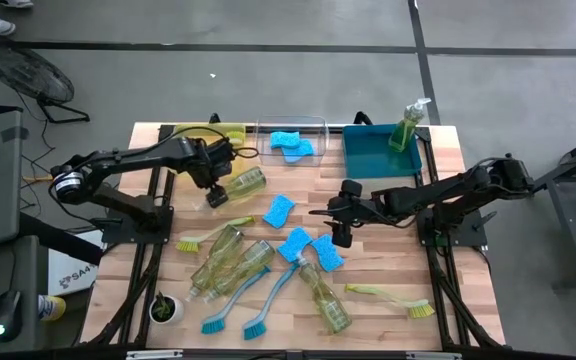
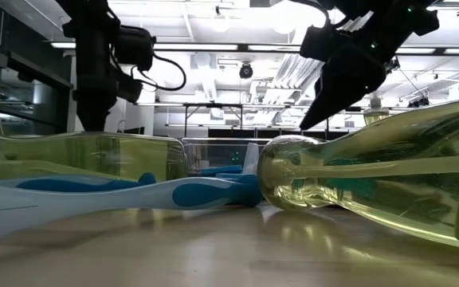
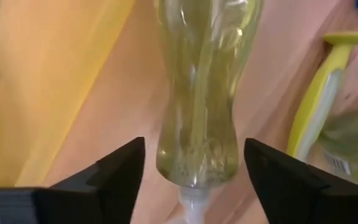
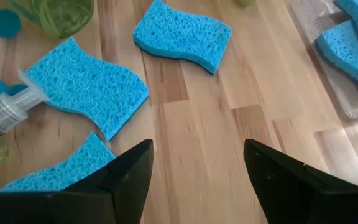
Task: Pick & Place Kitchen Sink Supplies
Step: Put the dish soap into the blue bin
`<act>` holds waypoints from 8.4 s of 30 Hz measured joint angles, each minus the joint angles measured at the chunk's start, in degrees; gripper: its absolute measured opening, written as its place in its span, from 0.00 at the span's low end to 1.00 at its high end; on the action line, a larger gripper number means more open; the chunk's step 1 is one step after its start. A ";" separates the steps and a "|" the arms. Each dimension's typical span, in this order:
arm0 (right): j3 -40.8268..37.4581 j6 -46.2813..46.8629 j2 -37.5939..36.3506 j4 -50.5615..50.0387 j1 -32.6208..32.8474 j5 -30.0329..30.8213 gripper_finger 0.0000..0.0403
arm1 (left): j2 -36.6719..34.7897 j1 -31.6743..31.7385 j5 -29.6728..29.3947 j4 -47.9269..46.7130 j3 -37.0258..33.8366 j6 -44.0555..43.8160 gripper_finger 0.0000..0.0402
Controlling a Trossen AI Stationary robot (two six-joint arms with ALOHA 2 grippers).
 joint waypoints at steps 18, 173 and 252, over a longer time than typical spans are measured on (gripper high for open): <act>0.00 0.00 0.00 0.35 0.00 -0.04 0.61 | 4.63 0.00 0.22 0.26 0.02 -0.19 0.75; 0.08 -29.12 2.54 34.91 -4.03 -14.61 0.61 | 4.62 -19.50 -7.85 -12.49 16.78 -10.00 0.28; 33.88 -34.93 27.78 9.75 -17.42 -26.34 0.42 | 4.61 -19.50 -9.77 7.89 18.97 0.09 0.28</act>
